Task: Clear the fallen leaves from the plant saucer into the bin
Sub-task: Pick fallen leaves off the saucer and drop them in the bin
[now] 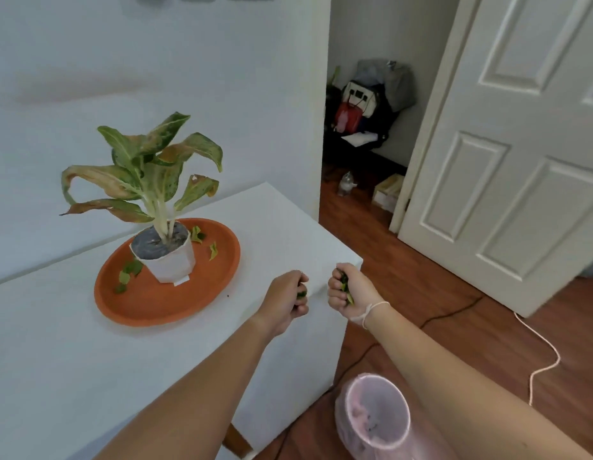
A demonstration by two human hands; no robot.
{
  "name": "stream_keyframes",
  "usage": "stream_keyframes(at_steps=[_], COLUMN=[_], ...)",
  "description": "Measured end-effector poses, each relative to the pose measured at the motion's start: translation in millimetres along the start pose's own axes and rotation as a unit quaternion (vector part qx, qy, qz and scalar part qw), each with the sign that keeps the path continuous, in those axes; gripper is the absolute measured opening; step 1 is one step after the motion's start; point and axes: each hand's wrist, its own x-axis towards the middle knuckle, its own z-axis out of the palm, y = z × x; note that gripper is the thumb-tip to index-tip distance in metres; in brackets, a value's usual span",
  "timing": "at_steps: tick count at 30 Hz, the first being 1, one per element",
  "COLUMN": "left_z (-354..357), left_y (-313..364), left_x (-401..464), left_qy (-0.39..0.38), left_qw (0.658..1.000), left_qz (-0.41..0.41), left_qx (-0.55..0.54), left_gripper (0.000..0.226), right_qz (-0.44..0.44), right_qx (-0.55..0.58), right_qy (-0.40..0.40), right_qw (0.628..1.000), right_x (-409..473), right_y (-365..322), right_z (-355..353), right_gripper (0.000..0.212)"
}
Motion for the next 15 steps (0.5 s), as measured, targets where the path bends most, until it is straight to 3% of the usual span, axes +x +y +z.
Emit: stream_keyframes(at_steps=[8,15], left_z=[103.2,155.6], left_y=[-15.4,-65.5], left_x=[36.3,70.6], left_qy=[-0.057,-0.078], left_qw=[0.996,0.984], left_qz=[-0.051,-0.138], left_qx=[0.053,0.085], left_gripper=[0.030,0.021], right_qz=[-0.026,0.009], right_qx=[0.029,0.026], right_qy=[0.064,0.138], right_qw=[0.997,0.990], right_x=[-2.7,10.4], right_y=[-45.3,-33.0], right_z=[-100.4,-174.5], right_gripper=[0.041,0.040])
